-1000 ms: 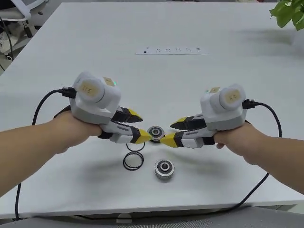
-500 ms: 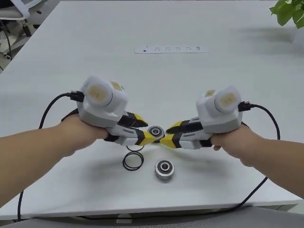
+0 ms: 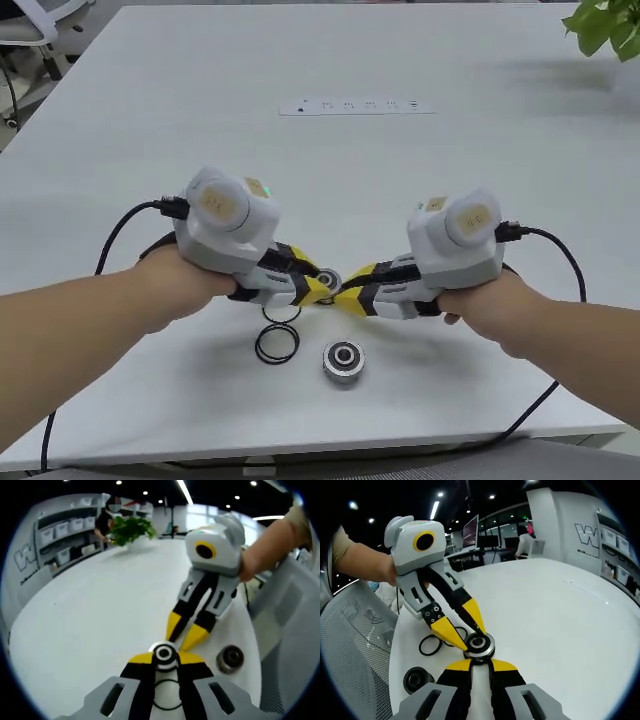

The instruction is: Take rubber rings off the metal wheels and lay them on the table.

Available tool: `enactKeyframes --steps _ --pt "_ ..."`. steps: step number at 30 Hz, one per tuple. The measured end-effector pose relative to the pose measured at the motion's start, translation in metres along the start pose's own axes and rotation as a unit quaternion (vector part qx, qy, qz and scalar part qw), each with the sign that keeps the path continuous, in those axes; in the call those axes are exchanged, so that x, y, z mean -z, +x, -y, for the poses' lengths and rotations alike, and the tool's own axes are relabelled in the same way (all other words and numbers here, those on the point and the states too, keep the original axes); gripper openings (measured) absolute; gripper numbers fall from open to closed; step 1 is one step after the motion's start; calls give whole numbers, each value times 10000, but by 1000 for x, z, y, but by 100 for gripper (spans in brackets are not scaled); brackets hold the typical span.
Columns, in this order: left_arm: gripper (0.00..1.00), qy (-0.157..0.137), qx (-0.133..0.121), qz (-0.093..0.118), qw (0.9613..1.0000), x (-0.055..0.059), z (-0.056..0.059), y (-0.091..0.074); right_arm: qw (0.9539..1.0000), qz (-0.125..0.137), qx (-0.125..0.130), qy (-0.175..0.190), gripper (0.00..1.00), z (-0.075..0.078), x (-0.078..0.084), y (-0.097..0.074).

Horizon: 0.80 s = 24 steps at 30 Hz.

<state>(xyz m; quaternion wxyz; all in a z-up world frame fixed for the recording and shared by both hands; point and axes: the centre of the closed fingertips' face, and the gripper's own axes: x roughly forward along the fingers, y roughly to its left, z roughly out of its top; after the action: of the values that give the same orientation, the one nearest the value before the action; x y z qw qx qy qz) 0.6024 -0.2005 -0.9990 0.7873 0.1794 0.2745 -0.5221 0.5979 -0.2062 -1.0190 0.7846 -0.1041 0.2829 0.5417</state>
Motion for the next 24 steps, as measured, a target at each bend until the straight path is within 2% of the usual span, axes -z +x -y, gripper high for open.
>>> enactKeyframes --steps 6,8,9,10,15,18,21,24 --pt "16 111 -99 16 9999 0 0 3 10000 5 2 -7 8 0 0 1" --pt "14 89 -132 39 9999 -1 -1 3 10000 -48 -5 -21 1 1 2 -1" --pt "14 169 -192 58 9997 0 -3 4 10000 -31 -6 -17 0 1 2 -1" --pt "14 96 -164 6 9998 4 0 5 10000 -22 -4 2 0 1 2 -1" --pt "14 145 -193 24 9997 6 0 10 10000 -56 32 44 0 1 2 -1" --pt "13 177 -257 29 9995 6 -1 10 9994 -36 59 330 0 2 2 -1" --pt "13 146 -329 70 9993 6 -1 11 9965 69 33 836 0 4 2 -2" --pt "13 159 -368 74 9992 5 -1 10 9953 104 42 965 0 6 2 -2"
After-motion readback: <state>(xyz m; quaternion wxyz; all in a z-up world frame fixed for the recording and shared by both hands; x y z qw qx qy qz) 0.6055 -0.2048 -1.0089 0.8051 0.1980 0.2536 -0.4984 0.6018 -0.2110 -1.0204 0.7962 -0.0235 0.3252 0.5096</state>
